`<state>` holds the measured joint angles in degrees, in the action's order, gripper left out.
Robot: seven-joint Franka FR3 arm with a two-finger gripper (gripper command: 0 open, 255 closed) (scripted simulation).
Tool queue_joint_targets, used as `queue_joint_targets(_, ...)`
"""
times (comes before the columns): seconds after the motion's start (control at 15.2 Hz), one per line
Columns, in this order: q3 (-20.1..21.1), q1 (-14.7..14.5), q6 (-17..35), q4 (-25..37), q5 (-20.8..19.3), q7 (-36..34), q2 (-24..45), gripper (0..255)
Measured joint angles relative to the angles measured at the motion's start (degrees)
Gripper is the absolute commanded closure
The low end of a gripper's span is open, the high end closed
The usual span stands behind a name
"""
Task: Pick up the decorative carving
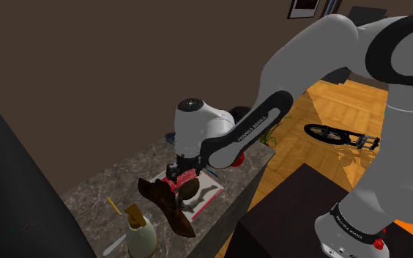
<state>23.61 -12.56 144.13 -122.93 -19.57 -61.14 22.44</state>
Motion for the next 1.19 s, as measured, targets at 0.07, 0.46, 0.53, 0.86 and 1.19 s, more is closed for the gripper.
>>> queue_joint_targets(0.07,-0.7,-1.3,0.0,2.1,-1.2,-1.4,2.3,0)
queue_joint_targets(0.46,-4.2,-7.3,0.3,13.4,-5.7,-6.3,14.3,0)
queue_joint_targets(0.53,-4.5,-7.7,0.5,14.0,-6.0,-6.6,15.1,0)
queue_joint_targets(0.86,-5.9,-8.7,2.5,15.1,-7.4,-7.5,18.2,0)
queue_joint_targets(1.19,-6.3,-9.1,3.0,15.7,-7.8,-7.9,19.3,255)
